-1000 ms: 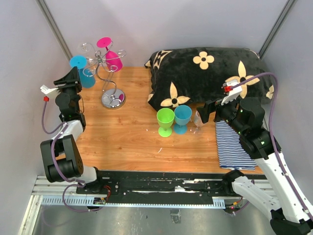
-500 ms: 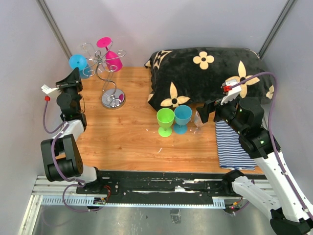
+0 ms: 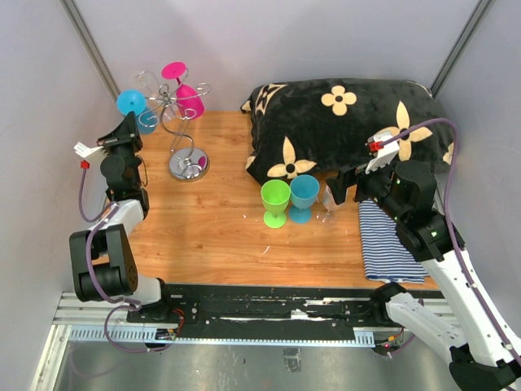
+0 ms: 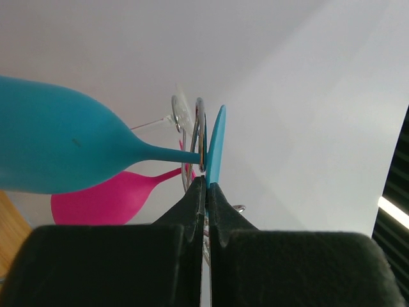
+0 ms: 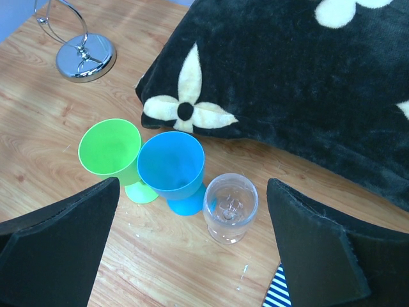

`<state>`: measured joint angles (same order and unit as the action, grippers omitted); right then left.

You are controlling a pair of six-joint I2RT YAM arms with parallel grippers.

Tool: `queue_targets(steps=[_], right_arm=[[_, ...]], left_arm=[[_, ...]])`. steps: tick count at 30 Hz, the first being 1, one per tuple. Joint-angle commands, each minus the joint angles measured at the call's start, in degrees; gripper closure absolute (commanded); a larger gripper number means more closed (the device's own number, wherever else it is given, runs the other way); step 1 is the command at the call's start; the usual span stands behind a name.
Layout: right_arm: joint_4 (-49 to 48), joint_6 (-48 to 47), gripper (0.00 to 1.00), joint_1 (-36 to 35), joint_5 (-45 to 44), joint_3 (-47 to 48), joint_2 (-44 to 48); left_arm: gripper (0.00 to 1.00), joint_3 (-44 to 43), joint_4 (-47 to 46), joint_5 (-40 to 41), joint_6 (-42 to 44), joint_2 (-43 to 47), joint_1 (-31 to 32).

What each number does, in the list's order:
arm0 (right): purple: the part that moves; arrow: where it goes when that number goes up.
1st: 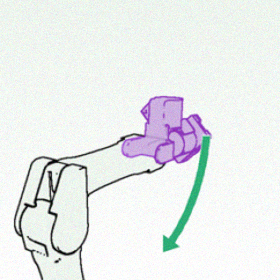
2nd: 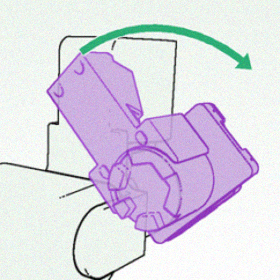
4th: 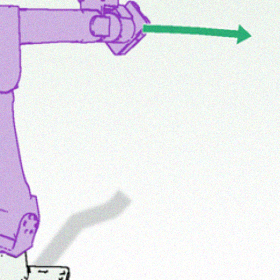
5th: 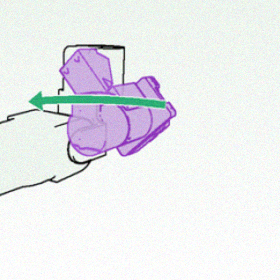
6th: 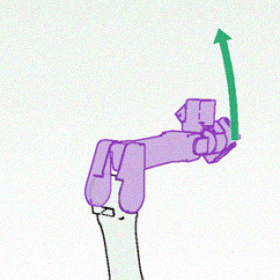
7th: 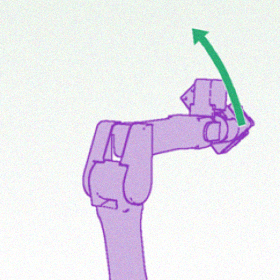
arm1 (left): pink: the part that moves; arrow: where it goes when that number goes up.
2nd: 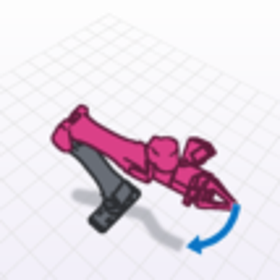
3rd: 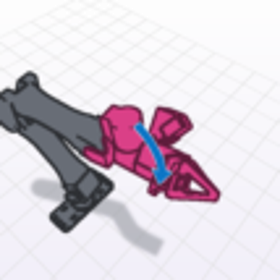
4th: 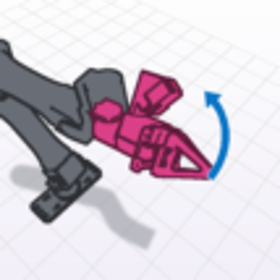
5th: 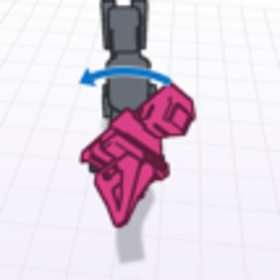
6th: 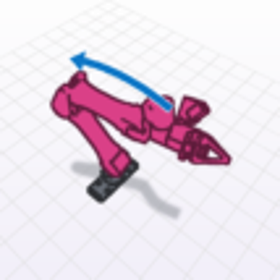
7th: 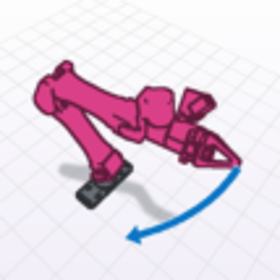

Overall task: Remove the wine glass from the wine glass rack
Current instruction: Pick up the wine glass from the wine rack.

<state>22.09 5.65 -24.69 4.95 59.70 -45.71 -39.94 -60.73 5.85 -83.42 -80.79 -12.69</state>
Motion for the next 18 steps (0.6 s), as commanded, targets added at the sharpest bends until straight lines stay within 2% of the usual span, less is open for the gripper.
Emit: queue_targets(steps=[1,11,16,18], right_arm=[[-1.34,-0.99,0.02,0.96,0.42,0.82,0.10],[-1.22,-1.26,0.02,0.98,0.44,1.38,-0.07],[-1.32,-1.08,0.02,0.96,0.84,1.51,-0.08],[-1.27,-0.93,0.02,0.96,0.93,1.39,0.14]], left_arm=[[0.99,1.23,-3.88,1.16,1.09,-0.73,2.47],[1.00,3.18,-4.07,7.75,4.31,2.48,7.11],[0.99,2.53,-0.42,11.77,4.38,5.08,10.30],[1.00,1.65,4.70,13.56,4.18,6.93,11.61]])
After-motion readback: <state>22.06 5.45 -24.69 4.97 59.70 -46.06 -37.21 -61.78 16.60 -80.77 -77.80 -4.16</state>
